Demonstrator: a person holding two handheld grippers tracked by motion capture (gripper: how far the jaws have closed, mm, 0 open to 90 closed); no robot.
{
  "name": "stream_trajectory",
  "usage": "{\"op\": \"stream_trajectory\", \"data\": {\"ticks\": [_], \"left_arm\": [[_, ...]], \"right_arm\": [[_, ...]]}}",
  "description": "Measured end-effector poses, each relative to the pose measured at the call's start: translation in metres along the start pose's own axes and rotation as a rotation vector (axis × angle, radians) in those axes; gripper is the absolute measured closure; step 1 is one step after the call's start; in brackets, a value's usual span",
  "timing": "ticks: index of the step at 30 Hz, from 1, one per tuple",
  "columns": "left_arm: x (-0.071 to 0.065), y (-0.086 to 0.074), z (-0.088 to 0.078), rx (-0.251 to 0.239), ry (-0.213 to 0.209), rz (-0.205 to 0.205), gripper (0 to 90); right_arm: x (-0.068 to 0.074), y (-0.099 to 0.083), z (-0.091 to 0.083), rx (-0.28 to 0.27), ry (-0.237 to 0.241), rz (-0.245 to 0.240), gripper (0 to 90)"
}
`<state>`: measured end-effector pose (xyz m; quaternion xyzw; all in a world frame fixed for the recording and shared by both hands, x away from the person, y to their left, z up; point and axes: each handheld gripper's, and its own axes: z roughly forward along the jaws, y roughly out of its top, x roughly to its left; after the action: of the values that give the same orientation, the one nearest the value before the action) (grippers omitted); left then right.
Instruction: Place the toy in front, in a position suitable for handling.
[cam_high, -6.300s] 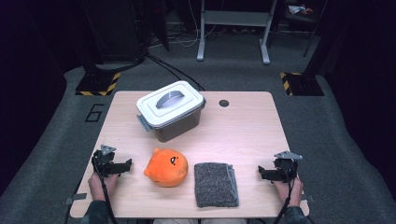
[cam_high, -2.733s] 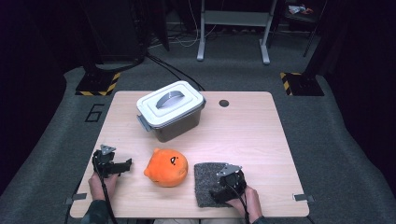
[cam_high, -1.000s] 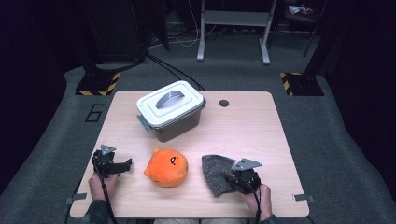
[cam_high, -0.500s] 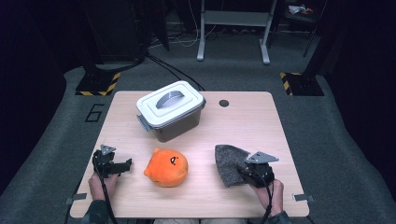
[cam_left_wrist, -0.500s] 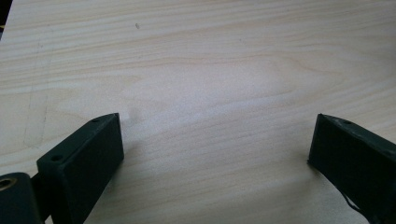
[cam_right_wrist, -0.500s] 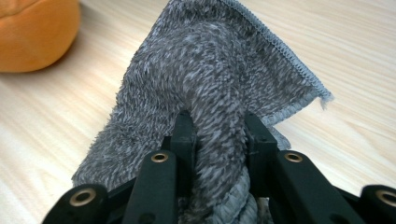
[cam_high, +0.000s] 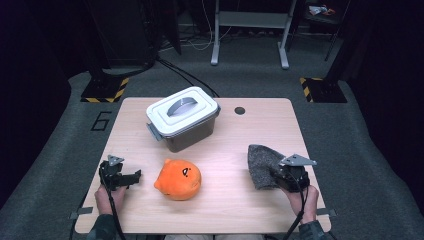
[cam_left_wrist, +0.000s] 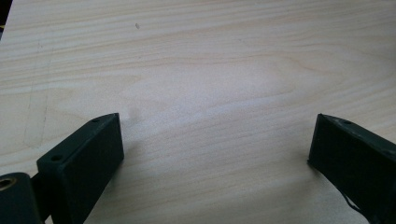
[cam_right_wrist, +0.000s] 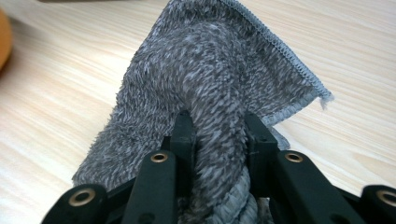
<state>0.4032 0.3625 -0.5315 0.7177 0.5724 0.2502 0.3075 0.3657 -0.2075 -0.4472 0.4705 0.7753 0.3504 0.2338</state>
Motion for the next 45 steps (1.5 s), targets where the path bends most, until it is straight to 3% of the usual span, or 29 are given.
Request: {"op": "stream_trajectory", "data": {"ticks": [11, 20, 32, 45], "left_arm": [[0.000, 0.000, 0.000, 0.000, 0.000, -0.001, 2.7], [0.000, 0.000, 0.000, -0.002, 0.002, 0.000, 2.7], [0.000, 0.000, 0.000, 0.000, 0.000, -0.001, 2.7], [0.000, 0.000, 0.000, -0.005, 0.004, -0.002, 2.7]], "right_arm": [[-0.035, -0.003, 0.003, 0.018, -0.059, 0.067, 69.8], [-0.053, -0.005, 0.009, 0.042, -0.098, 0.091, 69.6], [-0.078, -0.008, 0.030, 0.081, -0.129, 0.149, 68.8], [-0.094, -0.013, 0.060, 0.152, -0.160, 0.207, 63.0]]}}
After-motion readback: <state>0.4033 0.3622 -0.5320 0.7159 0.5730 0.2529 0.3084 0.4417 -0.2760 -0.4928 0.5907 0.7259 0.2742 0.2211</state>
